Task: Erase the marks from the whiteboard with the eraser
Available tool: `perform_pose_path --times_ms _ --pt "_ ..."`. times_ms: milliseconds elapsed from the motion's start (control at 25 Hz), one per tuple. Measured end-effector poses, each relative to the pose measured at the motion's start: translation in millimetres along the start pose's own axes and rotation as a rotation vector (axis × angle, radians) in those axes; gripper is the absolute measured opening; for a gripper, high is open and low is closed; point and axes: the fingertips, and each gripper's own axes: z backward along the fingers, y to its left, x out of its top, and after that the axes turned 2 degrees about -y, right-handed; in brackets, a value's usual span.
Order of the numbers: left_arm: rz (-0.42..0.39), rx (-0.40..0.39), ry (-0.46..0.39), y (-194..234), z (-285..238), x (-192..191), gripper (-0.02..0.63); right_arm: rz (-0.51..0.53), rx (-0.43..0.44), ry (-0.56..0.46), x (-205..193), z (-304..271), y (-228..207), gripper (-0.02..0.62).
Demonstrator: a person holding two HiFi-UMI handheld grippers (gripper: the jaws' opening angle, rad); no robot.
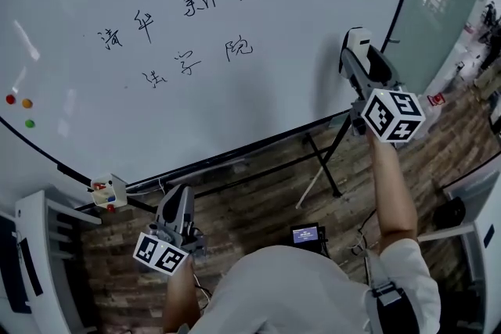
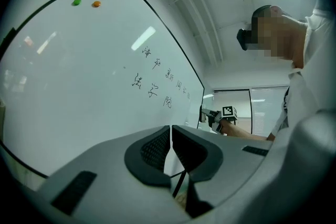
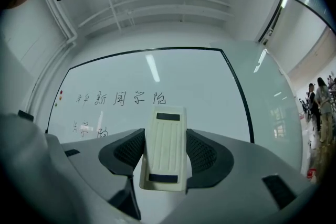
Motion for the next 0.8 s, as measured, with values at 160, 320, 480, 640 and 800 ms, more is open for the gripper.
perform_pose_path --times_ms 160,320,480,640,800 --pt "-0.015 0.010 -0.014 1 -11 6 0.017 0.044 -0.002 -0.027 25 -26 -9 0.259" --pt "-0.028 0.014 -0.023 1 -18 11 0.018 0.088 -0.020 -0.043 46 -51 -17 0.259" --pt "-0.022 0.010 -0.019 -1 -20 8 0.018 0.116 -0.061 -0.041 62 -71 -28 0.259" --pt "-0.020 0.013 -0.018 -2 -20 8 0.017 0.159 -0.060 -0.033 70 -87 -30 0.259" --pt "-0.024 0.015 -0.015 -2 -18 8 0.018 0.166 -0.068 -0.031 73 -96 -35 0.259"
